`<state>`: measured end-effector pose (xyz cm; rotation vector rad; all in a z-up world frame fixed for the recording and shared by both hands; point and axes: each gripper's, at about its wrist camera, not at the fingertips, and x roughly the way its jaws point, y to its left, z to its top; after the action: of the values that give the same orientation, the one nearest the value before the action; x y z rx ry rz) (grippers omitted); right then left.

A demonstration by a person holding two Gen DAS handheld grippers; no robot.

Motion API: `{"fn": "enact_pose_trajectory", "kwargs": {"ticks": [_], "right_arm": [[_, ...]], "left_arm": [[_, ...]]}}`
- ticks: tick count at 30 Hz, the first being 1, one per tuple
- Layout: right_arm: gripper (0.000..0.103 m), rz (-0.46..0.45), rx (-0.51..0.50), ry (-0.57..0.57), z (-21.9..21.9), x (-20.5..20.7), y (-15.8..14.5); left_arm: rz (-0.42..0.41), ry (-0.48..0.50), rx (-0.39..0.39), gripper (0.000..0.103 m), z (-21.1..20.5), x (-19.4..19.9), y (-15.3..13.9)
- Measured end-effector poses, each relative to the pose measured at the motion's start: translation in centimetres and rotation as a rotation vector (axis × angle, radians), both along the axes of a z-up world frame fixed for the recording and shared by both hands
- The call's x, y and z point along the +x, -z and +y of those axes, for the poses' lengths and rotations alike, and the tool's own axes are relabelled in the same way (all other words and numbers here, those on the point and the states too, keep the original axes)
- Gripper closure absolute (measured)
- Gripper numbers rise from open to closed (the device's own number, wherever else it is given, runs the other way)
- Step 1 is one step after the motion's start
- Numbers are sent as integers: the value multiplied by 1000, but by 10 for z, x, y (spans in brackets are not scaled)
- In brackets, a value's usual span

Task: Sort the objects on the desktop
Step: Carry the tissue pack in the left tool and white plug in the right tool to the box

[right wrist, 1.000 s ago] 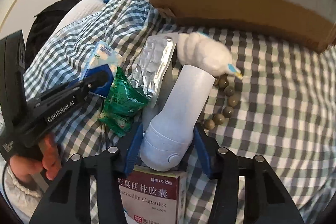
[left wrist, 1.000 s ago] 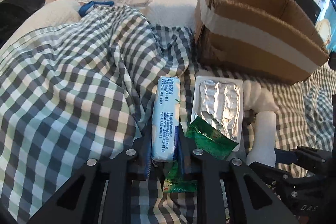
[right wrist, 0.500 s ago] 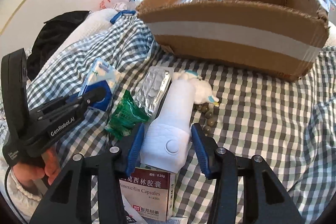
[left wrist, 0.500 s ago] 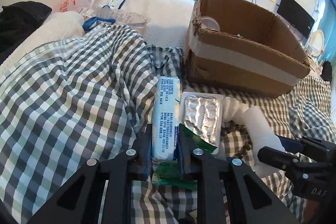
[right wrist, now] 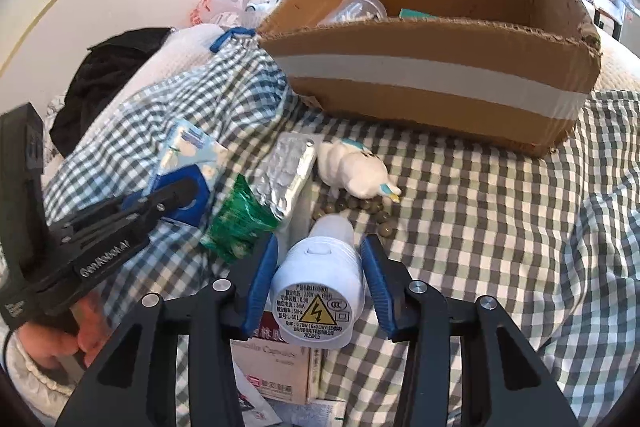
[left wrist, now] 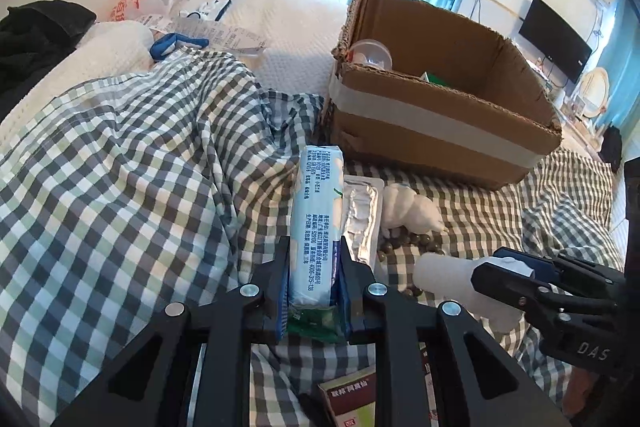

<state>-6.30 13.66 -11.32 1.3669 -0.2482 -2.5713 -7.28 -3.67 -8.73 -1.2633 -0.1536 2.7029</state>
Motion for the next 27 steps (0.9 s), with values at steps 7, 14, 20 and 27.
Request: {"fn": "enact_pose_trajectory", "kwargs": {"ticks": [7,14,20,27], "right_arm": [[60,38,-5,17,8,8,-13],[60,82,-34,20,15,9,-40],[60,129,-43,31,27,8,-68],[62,218,-4,51,43,2,-112]], "left_arm": [[-1,5,-1,83,6,6,-3],[31,35,-5,83,17,5,-19],[71,64,-3,83,32,-4,-36],[132,112,13,83,56,-23,-67]]}}
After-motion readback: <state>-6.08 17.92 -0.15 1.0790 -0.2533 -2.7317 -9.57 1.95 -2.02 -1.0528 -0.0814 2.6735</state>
